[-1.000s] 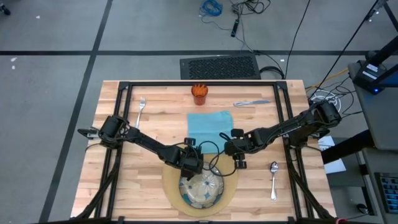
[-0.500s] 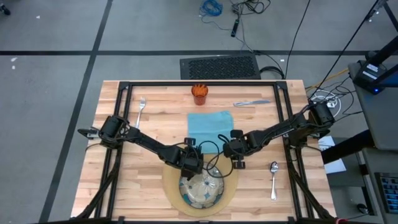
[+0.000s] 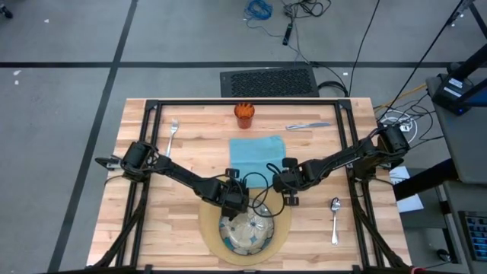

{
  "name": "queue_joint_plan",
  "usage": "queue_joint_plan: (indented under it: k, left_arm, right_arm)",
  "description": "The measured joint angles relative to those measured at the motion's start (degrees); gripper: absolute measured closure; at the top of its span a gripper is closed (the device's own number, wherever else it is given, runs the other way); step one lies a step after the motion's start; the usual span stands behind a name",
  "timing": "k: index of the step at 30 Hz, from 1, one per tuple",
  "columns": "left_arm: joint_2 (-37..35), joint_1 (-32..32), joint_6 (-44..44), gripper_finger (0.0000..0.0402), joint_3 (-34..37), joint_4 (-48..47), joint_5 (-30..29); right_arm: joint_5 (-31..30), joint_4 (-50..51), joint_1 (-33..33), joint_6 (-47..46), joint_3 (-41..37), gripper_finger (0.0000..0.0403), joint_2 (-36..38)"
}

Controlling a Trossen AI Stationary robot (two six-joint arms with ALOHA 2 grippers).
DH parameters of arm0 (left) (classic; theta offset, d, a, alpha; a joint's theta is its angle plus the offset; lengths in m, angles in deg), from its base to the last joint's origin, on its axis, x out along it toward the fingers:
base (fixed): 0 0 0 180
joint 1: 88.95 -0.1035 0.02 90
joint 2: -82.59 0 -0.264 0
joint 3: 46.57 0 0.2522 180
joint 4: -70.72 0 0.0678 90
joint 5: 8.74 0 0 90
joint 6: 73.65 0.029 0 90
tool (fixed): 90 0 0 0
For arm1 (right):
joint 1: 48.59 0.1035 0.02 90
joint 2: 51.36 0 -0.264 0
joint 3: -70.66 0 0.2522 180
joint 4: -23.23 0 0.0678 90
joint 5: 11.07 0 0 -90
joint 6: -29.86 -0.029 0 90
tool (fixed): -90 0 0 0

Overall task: Set table place
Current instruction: Fold the blue table napkin

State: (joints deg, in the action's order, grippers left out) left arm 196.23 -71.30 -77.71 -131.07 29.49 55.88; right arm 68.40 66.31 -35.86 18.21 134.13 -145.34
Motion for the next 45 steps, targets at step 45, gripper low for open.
queue_joint_plan:
  k: [45]
  left_arm:
    - [-0.42,0.85,-3.76,0.0306,-3.1,-2.43,1.16]
  right_arm:
    - [-0.21,2.18,0.11,-3.75,0.7,0.0403,0.09]
